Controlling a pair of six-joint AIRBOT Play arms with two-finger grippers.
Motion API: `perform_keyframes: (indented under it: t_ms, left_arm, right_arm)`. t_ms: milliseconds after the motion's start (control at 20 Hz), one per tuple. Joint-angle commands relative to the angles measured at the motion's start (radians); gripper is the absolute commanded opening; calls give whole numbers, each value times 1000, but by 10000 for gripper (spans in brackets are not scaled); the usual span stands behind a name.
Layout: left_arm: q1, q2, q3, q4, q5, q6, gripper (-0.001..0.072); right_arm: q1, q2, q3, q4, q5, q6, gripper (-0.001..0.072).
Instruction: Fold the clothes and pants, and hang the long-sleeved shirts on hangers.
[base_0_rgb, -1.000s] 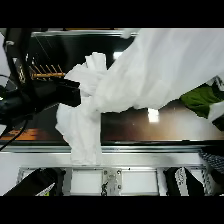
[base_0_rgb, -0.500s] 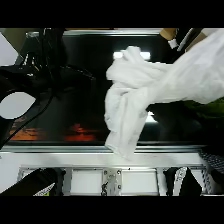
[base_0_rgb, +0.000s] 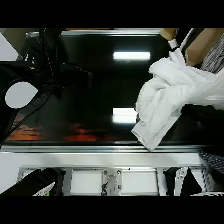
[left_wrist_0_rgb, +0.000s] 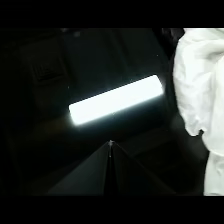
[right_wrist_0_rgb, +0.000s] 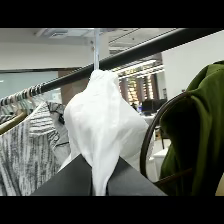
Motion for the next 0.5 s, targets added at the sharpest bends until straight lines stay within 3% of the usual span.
perform_keyframes:
  t_ms: [0,450]
  left_arm:
    - [6,-2,1,-4,0,2,14]
    - [6,-2,1,-4,0,2,14]
  right_arm:
    - [-2,-62,81,-38,-60,3,7]
    - [-2,-106,145,-38,-60,0,7]
